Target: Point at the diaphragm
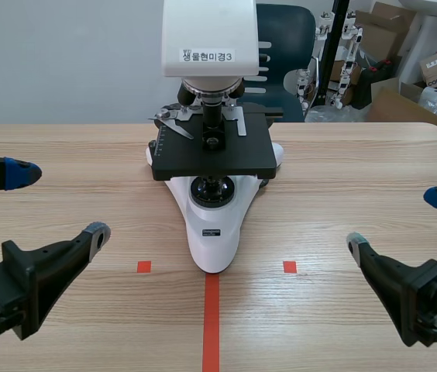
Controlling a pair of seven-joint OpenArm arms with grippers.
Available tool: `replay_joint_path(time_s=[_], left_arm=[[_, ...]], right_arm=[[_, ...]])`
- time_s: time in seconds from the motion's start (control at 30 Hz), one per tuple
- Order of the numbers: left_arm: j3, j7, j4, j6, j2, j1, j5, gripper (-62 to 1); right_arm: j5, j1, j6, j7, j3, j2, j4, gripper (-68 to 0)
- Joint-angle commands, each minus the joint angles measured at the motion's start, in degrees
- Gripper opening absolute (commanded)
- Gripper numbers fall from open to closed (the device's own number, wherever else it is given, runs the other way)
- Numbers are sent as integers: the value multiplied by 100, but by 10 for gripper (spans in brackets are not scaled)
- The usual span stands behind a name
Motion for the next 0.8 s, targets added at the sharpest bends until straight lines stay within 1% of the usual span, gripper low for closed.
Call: replay_joint_path(time_s=[0.0,0.63,0.77], left_arm=[[-17,-57,57,2,26,13,-55,14],[-17,-87,52,2,26,11,-55,14],[-17,-391,-212,2,28,-24,-55,14]], right_arm=[[39,52,20,68,7,74,48,4],[39,52,20,68,7,74,48,4],[39,52,20,70,7,74,48,4]])
